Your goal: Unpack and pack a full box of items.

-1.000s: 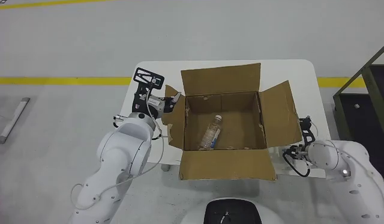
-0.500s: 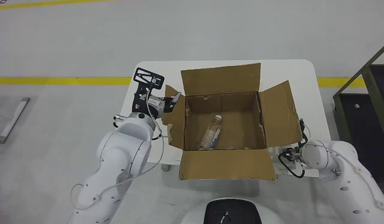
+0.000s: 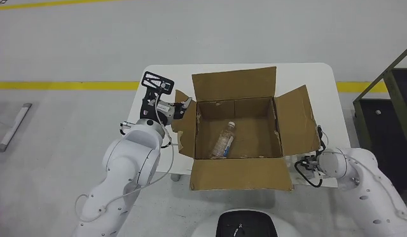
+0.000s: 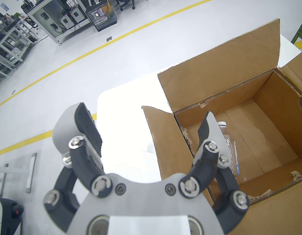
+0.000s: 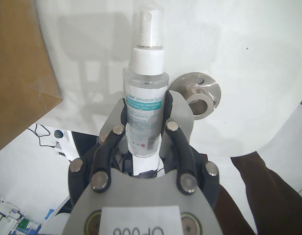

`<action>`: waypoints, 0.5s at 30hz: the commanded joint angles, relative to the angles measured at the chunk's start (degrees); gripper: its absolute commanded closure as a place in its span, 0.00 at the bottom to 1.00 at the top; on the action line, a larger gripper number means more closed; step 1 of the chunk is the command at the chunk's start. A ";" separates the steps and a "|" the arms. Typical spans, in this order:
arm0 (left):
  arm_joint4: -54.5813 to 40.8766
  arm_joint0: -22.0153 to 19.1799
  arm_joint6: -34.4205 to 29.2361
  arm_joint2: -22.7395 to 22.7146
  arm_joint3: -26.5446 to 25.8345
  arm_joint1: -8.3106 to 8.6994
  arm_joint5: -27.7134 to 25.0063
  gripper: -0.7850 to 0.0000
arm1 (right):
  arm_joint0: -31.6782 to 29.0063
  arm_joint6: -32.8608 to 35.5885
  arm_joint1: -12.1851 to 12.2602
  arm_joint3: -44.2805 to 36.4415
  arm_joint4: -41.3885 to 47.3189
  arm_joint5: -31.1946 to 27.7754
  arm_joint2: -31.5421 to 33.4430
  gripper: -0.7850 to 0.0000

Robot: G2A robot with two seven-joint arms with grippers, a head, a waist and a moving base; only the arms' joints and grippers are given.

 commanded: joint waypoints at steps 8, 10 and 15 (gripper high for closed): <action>0.00 0.00 0.00 0.00 0.00 0.00 0.00 0.00 | -3.35 -3.11 0.63 -8.81 18.12 3.57 15.67 1.00; 0.00 0.00 0.00 0.00 0.00 0.00 0.00 0.00 | -4.08 -5.79 0.65 -11.69 26.18 3.98 21.82 1.00; 0.00 0.00 0.00 0.00 0.00 0.00 0.00 0.00 | -4.77 -8.34 1.10 -18.84 37.44 3.08 31.74 1.00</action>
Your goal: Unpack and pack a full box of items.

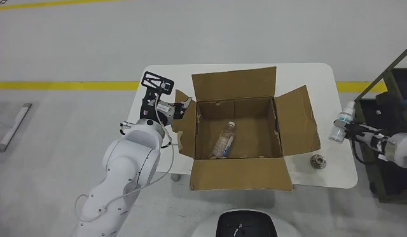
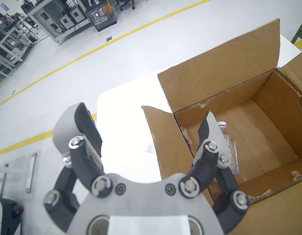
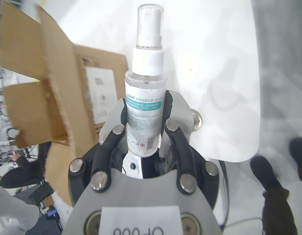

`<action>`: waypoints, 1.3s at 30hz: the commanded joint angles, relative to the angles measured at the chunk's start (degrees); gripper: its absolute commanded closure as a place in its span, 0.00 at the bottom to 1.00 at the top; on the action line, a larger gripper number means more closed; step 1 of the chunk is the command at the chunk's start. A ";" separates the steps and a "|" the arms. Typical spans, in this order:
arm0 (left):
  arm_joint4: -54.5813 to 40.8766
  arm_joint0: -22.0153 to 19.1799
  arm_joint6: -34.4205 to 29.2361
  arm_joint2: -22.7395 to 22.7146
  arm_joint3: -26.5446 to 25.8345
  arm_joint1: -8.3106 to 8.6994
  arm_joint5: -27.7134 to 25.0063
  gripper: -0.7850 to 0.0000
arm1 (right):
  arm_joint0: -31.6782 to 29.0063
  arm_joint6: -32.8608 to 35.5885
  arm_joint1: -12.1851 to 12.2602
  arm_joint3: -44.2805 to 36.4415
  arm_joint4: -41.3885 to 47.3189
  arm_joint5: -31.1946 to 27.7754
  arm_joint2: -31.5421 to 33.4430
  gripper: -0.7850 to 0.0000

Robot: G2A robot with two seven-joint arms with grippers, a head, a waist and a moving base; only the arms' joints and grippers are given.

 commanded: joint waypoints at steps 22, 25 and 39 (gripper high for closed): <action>0.00 0.00 0.00 0.00 0.00 0.00 0.00 0.00 | 2.96 -6.36 0.70 -11.49 -15.05 3.84 -32.85 1.00; 0.00 0.00 0.00 0.00 0.00 0.00 0.00 0.00 | 2.96 -6.36 0.70 -11.49 -15.05 3.84 -32.85 1.00; 6.58 6.12 4.85 -7.71 0.52 0.94 -4.05 0.00 | 5.28 -11.27 0.27 -7.08 -14.09 4.25 -37.21 1.00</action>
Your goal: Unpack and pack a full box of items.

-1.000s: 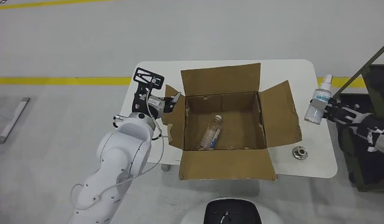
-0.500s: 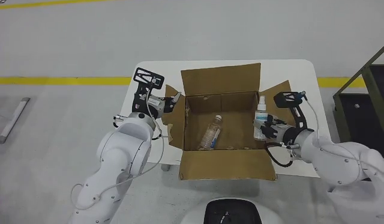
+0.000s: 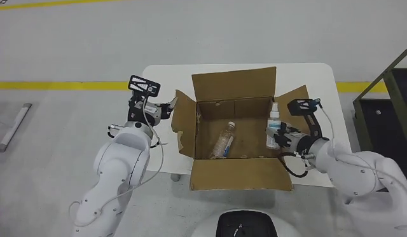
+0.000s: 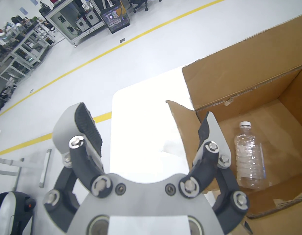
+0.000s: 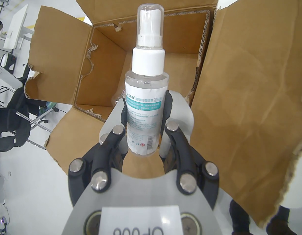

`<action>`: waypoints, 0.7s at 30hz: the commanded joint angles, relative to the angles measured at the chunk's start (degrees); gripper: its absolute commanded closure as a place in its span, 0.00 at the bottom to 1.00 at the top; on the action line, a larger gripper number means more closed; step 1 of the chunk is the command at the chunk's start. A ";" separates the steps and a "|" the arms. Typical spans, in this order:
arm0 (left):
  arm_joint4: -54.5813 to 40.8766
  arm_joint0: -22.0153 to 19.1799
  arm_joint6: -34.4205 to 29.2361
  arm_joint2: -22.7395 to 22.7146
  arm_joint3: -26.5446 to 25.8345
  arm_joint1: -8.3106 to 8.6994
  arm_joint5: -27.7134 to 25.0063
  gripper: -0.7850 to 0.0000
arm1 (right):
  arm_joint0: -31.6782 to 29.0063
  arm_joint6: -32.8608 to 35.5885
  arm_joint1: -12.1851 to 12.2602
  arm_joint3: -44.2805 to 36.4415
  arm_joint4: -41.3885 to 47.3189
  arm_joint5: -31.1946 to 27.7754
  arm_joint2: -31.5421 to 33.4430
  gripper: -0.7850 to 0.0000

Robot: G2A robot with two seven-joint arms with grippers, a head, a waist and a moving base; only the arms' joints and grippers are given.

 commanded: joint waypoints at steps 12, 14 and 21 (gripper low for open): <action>0.98 0.74 0.42 -0.87 -0.30 0.12 -0.64 0.00 | 23.75 -6.94 -5.70 27.67 0.89 24.17 -23.51 1.00; 0.98 0.74 0.42 -0.87 -0.30 0.12 -0.64 0.00 | 25.97 -8.08 -6.82 31.83 2.35 26.57 -26.09 1.00; 0.98 0.74 0.42 -0.87 -0.30 0.12 -0.64 0.00 | 28.62 -9.60 -8.36 36.93 4.13 29.15 -29.21 1.00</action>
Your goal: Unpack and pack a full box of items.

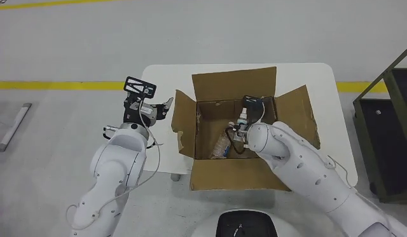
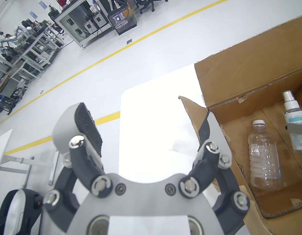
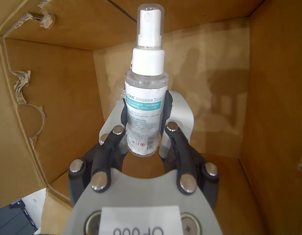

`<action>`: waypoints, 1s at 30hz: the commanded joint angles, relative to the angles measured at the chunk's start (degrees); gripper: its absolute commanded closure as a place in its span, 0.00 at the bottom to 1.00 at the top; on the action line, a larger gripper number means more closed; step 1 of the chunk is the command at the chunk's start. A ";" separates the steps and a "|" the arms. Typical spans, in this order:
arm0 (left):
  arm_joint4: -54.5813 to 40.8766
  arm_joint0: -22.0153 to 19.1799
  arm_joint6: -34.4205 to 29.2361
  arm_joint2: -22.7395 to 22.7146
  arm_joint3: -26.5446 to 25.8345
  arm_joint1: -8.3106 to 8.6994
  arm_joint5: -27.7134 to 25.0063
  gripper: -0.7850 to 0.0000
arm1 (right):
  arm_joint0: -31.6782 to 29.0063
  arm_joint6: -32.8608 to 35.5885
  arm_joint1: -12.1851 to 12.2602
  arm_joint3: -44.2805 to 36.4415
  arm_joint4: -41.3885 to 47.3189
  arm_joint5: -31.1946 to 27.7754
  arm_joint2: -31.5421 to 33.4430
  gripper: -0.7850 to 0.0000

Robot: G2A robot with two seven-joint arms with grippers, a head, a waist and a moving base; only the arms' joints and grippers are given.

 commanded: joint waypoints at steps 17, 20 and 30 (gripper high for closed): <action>0.00 0.00 0.00 0.00 0.00 0.00 0.00 0.00 | -0.54 -2.57 -1.21 4.52 4.92 -1.18 -0.26 1.00; 0.00 0.00 0.00 0.00 0.00 0.00 0.00 0.00 | 1.17 -4.04 -2.47 8.94 8.20 -1.04 -1.42 1.00; 0.00 0.00 0.00 0.00 0.00 0.00 0.00 0.00 | 8.83 -9.02 -7.92 24.10 16.38 0.70 -7.57 1.00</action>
